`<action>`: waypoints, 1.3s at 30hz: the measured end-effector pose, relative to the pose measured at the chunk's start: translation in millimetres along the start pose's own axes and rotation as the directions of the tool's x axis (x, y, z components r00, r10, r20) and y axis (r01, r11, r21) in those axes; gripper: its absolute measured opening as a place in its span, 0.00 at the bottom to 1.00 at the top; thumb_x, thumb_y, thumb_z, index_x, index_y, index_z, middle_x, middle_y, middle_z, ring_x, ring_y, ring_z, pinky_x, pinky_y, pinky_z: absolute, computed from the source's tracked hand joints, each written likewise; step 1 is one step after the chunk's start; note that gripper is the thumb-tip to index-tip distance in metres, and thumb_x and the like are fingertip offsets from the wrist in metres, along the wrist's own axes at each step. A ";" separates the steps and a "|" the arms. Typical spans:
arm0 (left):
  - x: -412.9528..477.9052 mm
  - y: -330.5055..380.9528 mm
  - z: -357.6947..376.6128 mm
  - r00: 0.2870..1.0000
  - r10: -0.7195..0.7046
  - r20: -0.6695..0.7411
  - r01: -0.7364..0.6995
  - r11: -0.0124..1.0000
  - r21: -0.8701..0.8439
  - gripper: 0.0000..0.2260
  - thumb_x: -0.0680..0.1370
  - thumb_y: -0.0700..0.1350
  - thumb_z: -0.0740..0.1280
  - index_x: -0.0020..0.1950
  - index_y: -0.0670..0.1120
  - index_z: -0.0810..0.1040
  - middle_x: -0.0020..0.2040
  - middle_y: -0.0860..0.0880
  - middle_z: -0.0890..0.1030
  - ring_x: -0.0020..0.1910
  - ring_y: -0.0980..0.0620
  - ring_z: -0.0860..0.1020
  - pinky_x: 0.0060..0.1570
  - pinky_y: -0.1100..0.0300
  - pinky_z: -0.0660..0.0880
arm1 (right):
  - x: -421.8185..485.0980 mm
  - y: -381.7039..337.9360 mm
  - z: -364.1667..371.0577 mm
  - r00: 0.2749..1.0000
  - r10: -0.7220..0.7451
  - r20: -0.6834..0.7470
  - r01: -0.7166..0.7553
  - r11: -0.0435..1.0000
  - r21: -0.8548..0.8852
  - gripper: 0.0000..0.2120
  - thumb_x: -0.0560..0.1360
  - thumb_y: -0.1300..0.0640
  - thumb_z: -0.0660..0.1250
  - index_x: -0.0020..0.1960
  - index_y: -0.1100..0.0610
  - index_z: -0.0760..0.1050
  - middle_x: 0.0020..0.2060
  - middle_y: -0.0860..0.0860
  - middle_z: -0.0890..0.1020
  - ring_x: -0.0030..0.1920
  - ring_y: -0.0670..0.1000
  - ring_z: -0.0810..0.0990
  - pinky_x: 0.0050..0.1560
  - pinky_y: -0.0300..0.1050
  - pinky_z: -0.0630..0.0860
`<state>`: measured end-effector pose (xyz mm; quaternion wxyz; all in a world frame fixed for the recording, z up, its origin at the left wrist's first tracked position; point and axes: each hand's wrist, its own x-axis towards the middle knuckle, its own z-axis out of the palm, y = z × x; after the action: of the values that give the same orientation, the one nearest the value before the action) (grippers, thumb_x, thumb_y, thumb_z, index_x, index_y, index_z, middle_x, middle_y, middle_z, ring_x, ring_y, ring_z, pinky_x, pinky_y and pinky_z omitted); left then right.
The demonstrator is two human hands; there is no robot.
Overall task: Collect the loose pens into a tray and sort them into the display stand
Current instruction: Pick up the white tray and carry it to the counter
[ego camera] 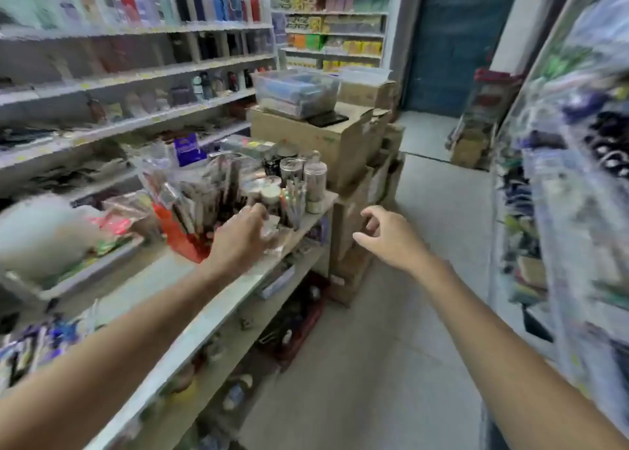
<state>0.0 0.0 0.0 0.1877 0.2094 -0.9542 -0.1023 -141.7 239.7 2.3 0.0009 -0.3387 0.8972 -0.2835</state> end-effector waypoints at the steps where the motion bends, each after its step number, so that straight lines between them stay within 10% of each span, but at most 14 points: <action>1: 14.2 20.0 20.6 0.999 0.025 0.038 -0.022 0.997 -0.068 0.14 0.77 0.52 0.70 0.55 0.45 0.74 0.52 0.44 0.78 0.50 0.42 0.78 0.44 0.50 0.74 | -1.7 22.3 -10.7 0.999 0.041 -0.023 -0.041 0.999 0.014 0.22 0.74 0.46 0.70 0.65 0.52 0.73 0.51 0.48 0.78 0.50 0.52 0.79 0.47 0.45 0.75; 16: 186.7 221.4 274.2 0.886 0.321 0.334 -0.262 0.942 -0.209 0.11 0.75 0.53 0.73 0.49 0.48 0.78 0.46 0.51 0.78 0.46 0.48 0.77 0.42 0.56 0.72 | 39.9 335.1 -50.8 0.896 0.443 -0.043 -0.441 0.896 0.056 0.17 0.74 0.50 0.71 0.62 0.53 0.76 0.50 0.48 0.77 0.46 0.46 0.73 0.50 0.44 0.74; 39: 834.3 447.3 558.6 0.948 0.060 0.311 0.003 0.980 -0.198 0.10 0.77 0.52 0.72 0.51 0.47 0.79 0.48 0.51 0.79 0.46 0.50 0.78 0.45 0.52 0.78 | 727.8 768.4 -164.3 0.972 0.200 0.120 -0.207 0.977 0.044 0.14 0.76 0.52 0.69 0.61 0.53 0.78 0.52 0.47 0.76 0.45 0.43 0.70 0.48 0.38 0.66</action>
<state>-1087.9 98.4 -121.9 0.0538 0.1572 -0.9601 -0.2251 -1200.9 349.1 -112.5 0.0910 -0.2604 0.9173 -0.2873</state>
